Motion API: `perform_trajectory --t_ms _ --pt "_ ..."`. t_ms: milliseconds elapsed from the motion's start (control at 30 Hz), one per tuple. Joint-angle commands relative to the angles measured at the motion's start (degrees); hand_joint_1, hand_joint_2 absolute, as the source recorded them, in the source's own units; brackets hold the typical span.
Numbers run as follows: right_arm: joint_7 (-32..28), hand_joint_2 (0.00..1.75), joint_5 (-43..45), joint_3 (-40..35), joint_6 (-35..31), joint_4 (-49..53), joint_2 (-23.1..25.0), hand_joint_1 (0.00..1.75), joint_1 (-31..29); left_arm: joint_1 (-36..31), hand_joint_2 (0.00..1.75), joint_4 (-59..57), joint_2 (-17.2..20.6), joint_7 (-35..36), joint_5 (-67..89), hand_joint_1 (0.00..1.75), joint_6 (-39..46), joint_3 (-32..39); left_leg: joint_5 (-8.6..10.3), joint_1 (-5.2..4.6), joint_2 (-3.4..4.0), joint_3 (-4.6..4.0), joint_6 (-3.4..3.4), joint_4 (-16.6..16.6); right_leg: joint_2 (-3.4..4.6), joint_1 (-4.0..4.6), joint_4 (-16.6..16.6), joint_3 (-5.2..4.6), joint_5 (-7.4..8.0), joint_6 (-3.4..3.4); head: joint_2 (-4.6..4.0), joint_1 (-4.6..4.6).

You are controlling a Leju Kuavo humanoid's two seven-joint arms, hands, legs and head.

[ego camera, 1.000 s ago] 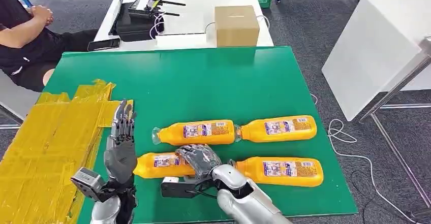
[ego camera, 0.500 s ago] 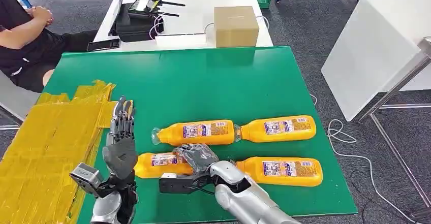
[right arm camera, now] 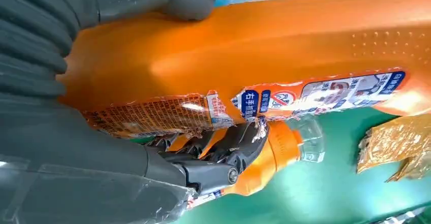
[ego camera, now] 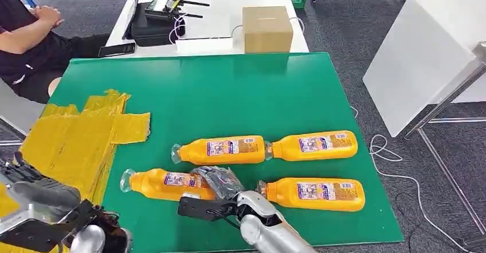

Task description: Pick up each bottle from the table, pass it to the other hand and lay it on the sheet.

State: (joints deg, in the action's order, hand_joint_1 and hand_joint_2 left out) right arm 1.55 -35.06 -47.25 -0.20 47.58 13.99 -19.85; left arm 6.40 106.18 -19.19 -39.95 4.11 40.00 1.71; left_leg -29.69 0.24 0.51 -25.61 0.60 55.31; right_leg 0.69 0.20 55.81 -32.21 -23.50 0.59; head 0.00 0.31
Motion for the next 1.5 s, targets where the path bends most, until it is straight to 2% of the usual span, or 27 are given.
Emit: perform_trajectory --t_ms 33,167,267,300,333,400,500,600,667,1067,1500 --pt "-0.15 1.75 0.44 -0.42 0.46 -4.00 -0.76 1.75 1.14 -0.42 0.00 0.12 -0.81 -0.05 -1.14 0.00 0.00 3.89 0.01 0.02 -0.03 0.00 -0.01 -0.04 -0.04 0.02 -0.06 0.02 0.02 0.03 0.00 0.02" --pt "-0.41 1.75 0.98 0.49 -1.45 -2.38 -0.91 1.75 2.17 -1.08 0.00 -1.88 -0.81 -0.05 -2.28 0.00 -0.08 2.15 0.05 0.05 -0.13 -0.05 -0.01 -0.08 -0.14 0.04 -0.14 0.00 0.06 0.05 0.00 0.02" --pt "-5.46 1.75 2.77 6.87 -9.01 13.74 -2.43 1.75 11.28 -3.15 0.00 -13.34 -0.81 3.77 -8.62 0.00 -14.20 1.91 0.13 0.07 -0.34 -0.12 -0.02 -0.15 -0.35 0.06 -0.26 0.02 0.09 0.08 0.00 0.00" --pt "-6.58 1.75 3.14 8.72 -9.90 20.47 -3.16 1.75 14.87 -3.54 0.00 -15.82 -0.81 4.84 -8.89 0.00 -15.27 2.02 0.13 0.01 -0.46 0.00 -0.01 -0.18 -0.47 0.02 -0.23 0.12 0.02 0.07 0.00 0.00" --pt "-7.76 1.75 3.12 9.96 -10.59 25.40 -3.58 1.75 17.48 -3.09 1.75 -16.87 -0.81 6.58 -9.74 0.00 -18.01 2.19 0.10 -0.03 -0.48 0.04 0.00 -0.12 -0.50 0.01 -0.16 0.10 -0.04 0.06 0.00 0.00" --pt "-9.42 1.75 3.61 11.24 -10.74 31.58 -4.10 1.75 20.44 -1.85 1.75 -17.17 -0.81 6.98 -10.38 0.00 -18.75 2.97 0.12 -0.04 -0.78 -0.14 0.01 -0.10 -0.77 0.03 -0.18 -0.01 -0.05 0.09 0.00 0.02" --pt "-13.77 1.75 4.65 12.42 -12.74 35.37 -3.23 1.75 22.15 -0.55 1.75 -17.06 -0.81 9.80 -12.00 0.00 -20.32 3.64 -0.01 -0.02 -0.39 -0.36 0.01 -0.06 -0.32 -0.01 -0.08 -0.27 -0.03 0.08 0.00 0.00" --pt "-19.81 1.75 7.53 12.47 -14.26 39.20 -2.90 1.75 23.17 -0.02 1.75 -19.20 -0.62 14.79 -14.62 0.00 -29.65 3.55 0.00 -0.03 -0.42 -0.50 0.00 -0.06 -0.43 -0.04 -0.07 -0.42 -0.07 0.07 0.00 0.04" --pt "-20.72 1.75 8.28 12.51 -14.05 39.71 -3.04 1.75 23.16 0.35 1.75 -20.35 -0.42 16.08 -16.75 0.00 -35.33 2.61 0.00 -0.06 -0.42 -0.50 0.01 -0.09 -0.43 -0.05 -0.09 -0.42 -0.08 0.09 0.00 0.04" --pt "-20.33 1.75 9.04 15.57 -12.21 31.74 -1.80 1.75 20.31 0.22 1.75 -21.84 1.06 18.41 -21.24 0.00 -46.40 -3.02 0.02 -0.07 -0.25 -0.64 0.00 -0.09 -0.31 -0.06 -0.11 -0.58 -0.01 0.06 0.00 0.00" --pt "-20.15 1.75 9.56 18.90 -11.26 26.41 -0.18 1.75 18.15 0.34 1.75 -20.97 1.15 18.04 -23.41 0.00 -49.73 -4.54 0.01 0.03 -0.22 -0.58 -0.03 -0.15 -0.27 0.03 -0.24 -0.47 0.04 0.10 0.00 0.00"
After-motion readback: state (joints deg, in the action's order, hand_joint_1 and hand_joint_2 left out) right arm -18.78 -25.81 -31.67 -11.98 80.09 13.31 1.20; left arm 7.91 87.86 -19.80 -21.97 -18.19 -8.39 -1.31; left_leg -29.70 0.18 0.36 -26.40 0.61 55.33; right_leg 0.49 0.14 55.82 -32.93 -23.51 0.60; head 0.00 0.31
